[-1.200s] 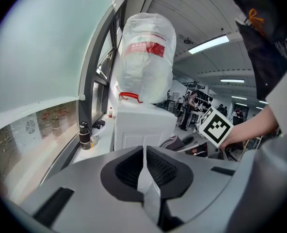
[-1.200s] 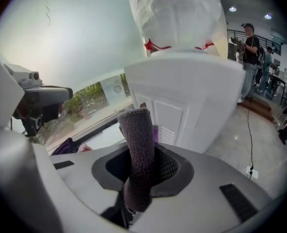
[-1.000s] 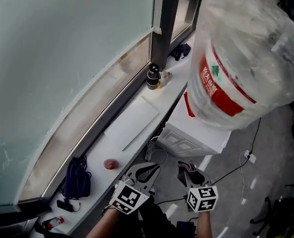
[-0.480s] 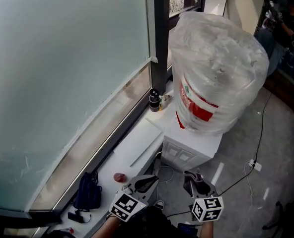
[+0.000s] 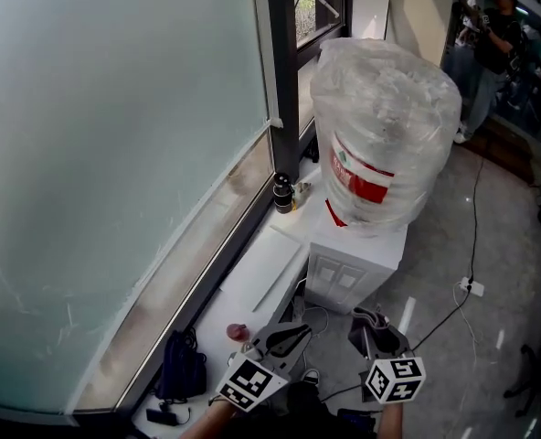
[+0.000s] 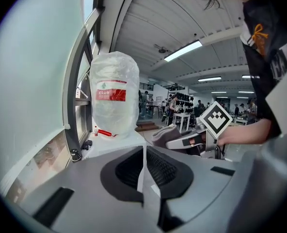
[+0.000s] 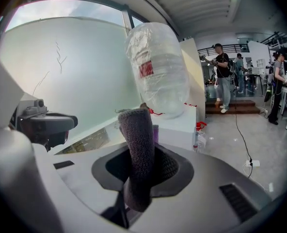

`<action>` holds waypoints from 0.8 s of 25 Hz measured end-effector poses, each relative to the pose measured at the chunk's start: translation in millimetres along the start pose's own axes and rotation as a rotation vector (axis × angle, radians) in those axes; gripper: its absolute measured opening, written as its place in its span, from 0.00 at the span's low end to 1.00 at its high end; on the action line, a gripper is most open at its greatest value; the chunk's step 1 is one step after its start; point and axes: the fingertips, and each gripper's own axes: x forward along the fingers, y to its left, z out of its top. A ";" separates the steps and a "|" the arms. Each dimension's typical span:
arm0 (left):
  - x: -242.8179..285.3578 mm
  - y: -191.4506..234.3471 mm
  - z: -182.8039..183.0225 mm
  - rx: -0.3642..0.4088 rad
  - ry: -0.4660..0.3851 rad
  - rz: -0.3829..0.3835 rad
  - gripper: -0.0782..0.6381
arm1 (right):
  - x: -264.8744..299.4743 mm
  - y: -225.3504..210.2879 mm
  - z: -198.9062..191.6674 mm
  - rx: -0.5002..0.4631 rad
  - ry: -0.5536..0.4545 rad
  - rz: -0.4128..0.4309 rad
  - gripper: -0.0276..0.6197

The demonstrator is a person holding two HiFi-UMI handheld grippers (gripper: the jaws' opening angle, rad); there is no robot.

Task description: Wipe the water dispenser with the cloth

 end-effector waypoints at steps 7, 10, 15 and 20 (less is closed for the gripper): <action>-80.7 -47.9 -32.7 0.038 0.014 -0.097 0.14 | -50.9 70.6 -35.3 0.097 -0.050 -0.027 0.20; -112.7 -64.0 -44.7 0.059 0.008 -0.123 0.14 | -75.2 99.9 -50.6 0.117 -0.075 -0.040 0.20; -156.8 -83.5 -55.6 0.067 -0.008 -0.156 0.14 | -117.8 137.7 -74.9 0.152 -0.099 -0.078 0.20; -183.1 -103.9 -65.8 0.073 -0.017 -0.202 0.14 | -155.9 159.9 -91.1 0.168 -0.133 -0.122 0.20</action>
